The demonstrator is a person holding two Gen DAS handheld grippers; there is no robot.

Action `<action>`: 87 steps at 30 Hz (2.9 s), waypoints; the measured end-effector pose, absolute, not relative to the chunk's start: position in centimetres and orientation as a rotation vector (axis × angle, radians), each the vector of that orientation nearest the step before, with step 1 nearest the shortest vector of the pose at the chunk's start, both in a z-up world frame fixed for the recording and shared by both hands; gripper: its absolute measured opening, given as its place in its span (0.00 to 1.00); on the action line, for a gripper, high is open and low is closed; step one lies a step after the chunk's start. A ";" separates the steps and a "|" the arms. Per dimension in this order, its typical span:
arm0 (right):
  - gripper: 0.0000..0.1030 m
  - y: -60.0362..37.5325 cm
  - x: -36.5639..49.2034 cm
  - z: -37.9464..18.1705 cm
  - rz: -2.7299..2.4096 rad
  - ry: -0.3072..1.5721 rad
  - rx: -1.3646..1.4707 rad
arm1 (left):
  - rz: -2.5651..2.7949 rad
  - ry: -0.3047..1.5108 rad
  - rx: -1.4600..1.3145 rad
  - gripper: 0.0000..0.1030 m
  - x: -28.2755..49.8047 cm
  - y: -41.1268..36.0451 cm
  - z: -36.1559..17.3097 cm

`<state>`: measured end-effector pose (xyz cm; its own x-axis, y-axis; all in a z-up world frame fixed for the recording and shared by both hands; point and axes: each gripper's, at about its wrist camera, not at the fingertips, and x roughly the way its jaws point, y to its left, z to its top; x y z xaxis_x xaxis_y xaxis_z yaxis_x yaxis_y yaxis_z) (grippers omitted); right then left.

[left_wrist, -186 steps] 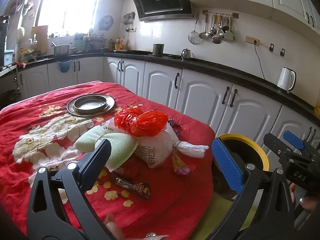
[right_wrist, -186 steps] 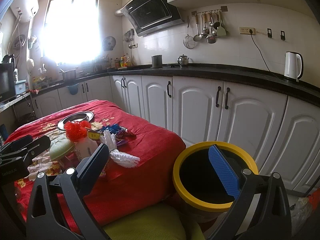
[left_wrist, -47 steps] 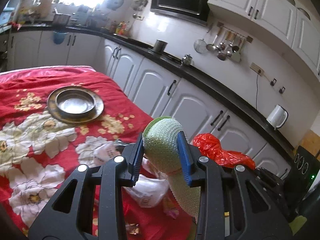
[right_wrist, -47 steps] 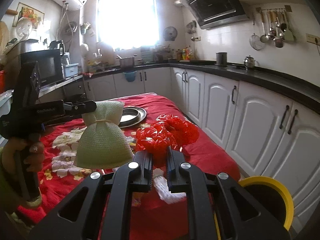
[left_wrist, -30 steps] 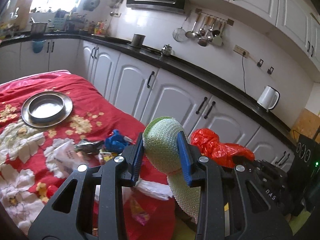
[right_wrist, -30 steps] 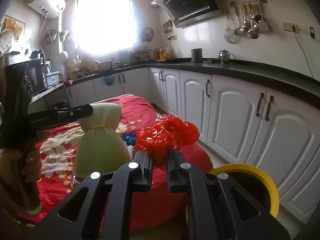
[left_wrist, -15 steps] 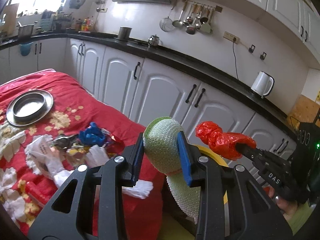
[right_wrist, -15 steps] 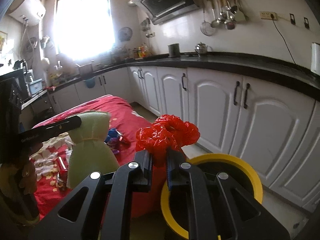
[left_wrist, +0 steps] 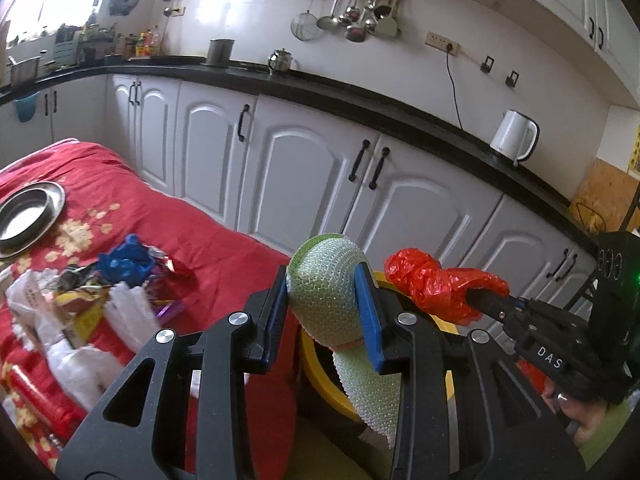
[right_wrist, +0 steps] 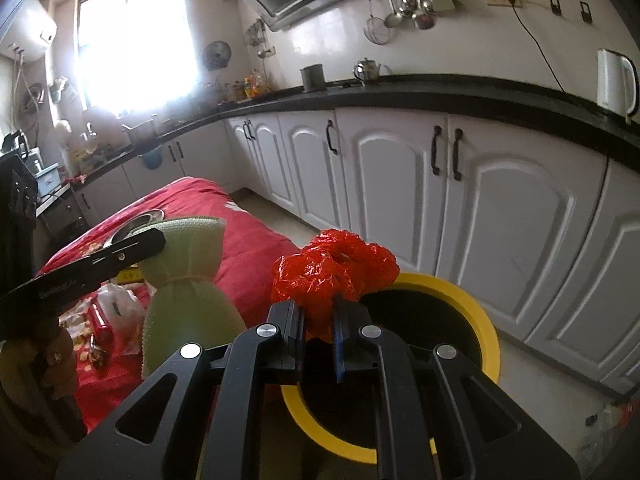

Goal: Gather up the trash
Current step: 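Lift both held items and carry them over the yellow-rimmed bin, then open the left tool over the bin while the right tool releases the red bag, then move both open tools back over the trash on the table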

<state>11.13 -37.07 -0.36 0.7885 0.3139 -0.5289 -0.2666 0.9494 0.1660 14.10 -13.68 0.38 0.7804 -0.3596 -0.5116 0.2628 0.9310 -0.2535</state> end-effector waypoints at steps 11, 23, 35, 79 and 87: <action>0.10 -40.5 12.0 -2.9 0.262 0.660 0.175 | -0.350 0.640 -0.121 0.25 16.5 -17.6 -2.3; 0.12 -42.4 12.6 -5.1 0.251 0.721 0.243 | -0.370 0.709 -0.096 0.26 18.7 -20.2 -4.8; 0.41 -43.0 13.1 -5.6 0.194 0.729 0.272 | -0.343 0.721 -0.133 0.70 18.7 -19.2 -5.2; 0.79 -25.5 7.9 0.9 0.585 0.501 -0.078 | 0.018 0.489 -0.249 0.89 10.4 -2.5 0.4; 0.79 -21.3 6.8 0.4 0.665 0.514 -0.148 | 0.104 0.491 -0.295 0.89 9.9 1.1 0.1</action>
